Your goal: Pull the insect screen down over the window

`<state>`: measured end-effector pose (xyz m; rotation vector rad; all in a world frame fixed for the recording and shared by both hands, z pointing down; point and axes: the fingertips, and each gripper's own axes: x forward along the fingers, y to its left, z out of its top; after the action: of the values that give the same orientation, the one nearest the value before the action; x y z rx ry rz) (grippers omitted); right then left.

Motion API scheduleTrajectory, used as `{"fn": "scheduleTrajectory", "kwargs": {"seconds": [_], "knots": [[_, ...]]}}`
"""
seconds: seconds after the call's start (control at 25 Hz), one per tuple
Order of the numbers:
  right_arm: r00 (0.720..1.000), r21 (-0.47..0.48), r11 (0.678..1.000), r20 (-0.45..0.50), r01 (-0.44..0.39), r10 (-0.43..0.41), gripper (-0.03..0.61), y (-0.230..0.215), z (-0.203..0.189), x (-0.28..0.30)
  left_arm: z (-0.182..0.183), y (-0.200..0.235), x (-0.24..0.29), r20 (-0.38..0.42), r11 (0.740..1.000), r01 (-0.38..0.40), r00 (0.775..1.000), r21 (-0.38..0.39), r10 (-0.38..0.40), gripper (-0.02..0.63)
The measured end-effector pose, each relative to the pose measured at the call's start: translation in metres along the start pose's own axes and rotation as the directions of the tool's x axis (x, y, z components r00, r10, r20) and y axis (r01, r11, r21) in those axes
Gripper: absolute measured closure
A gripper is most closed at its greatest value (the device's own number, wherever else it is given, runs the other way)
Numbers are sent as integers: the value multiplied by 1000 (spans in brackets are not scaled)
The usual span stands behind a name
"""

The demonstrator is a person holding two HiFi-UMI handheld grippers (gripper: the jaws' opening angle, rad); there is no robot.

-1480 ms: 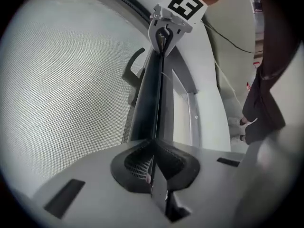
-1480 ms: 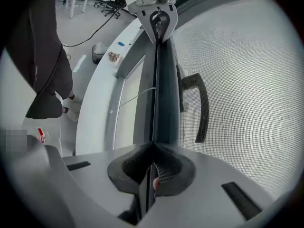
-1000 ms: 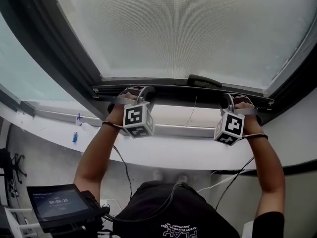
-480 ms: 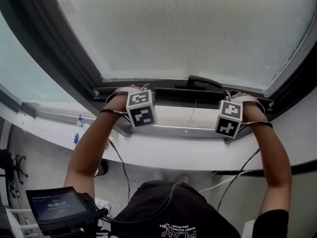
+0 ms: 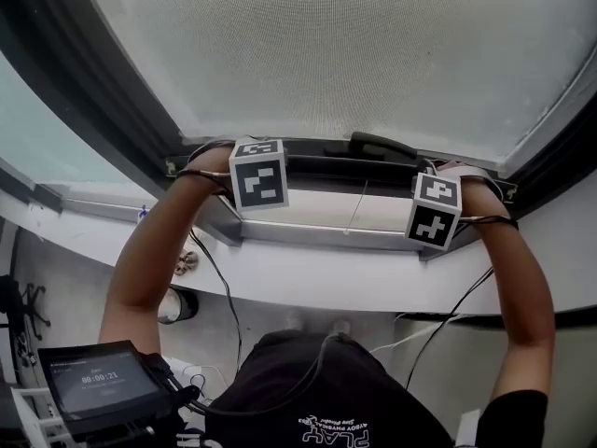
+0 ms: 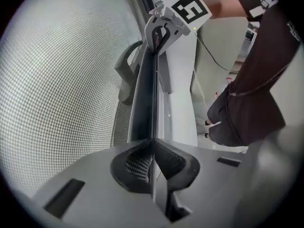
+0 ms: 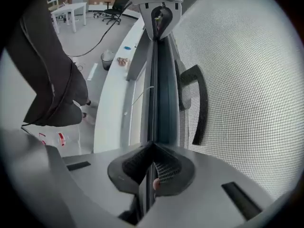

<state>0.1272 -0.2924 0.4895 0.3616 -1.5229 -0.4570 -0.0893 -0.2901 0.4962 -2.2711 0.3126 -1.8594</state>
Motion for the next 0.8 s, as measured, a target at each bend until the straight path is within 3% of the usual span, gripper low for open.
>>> {"fn": "scheduleTrajectory", "kwargs": {"seconds": [0.12, 0.2, 0.4, 0.48, 0.56, 0.64, 0.8], "knots": [[996, -24, 996, -44, 81, -82, 568, 0, -3, 4, 0, 3, 3, 7, 994, -108, 994, 32, 108, 598], [996, -22, 997, -44, 79, -80, 568, 0, -2, 6, -1, 5, 6, 20, 989, -143, 990, 31, 142, 598], [998, -12, 1000, -53, 19, -20, 568, -4, -2, 13, -1, 9, 7, 147, 998, -15, 989, -68, 25, 598], [997, -27, 1000, -77, 10, -12, 568, -6, 1, 15, -3, 11, 7, 131, 998, -21, 991, -58, 28, 598], [994, -58, 998, -111, 17, -23, 568, -5, 5, 16, -9, 11, 10, 70, 996, -92, 993, -7, 92, 598], [992, -76, 997, -118, 34, -43, 568, -3, 8, 17, -14, 11, 12, 16, 978, -198, 980, 66, 197, 598], [989, -57, 991, -86, 118, -123, 568, -5, 10, 17, -13, 16, 13, -32, 905, -394, 914, 160, 403, 600]]}}
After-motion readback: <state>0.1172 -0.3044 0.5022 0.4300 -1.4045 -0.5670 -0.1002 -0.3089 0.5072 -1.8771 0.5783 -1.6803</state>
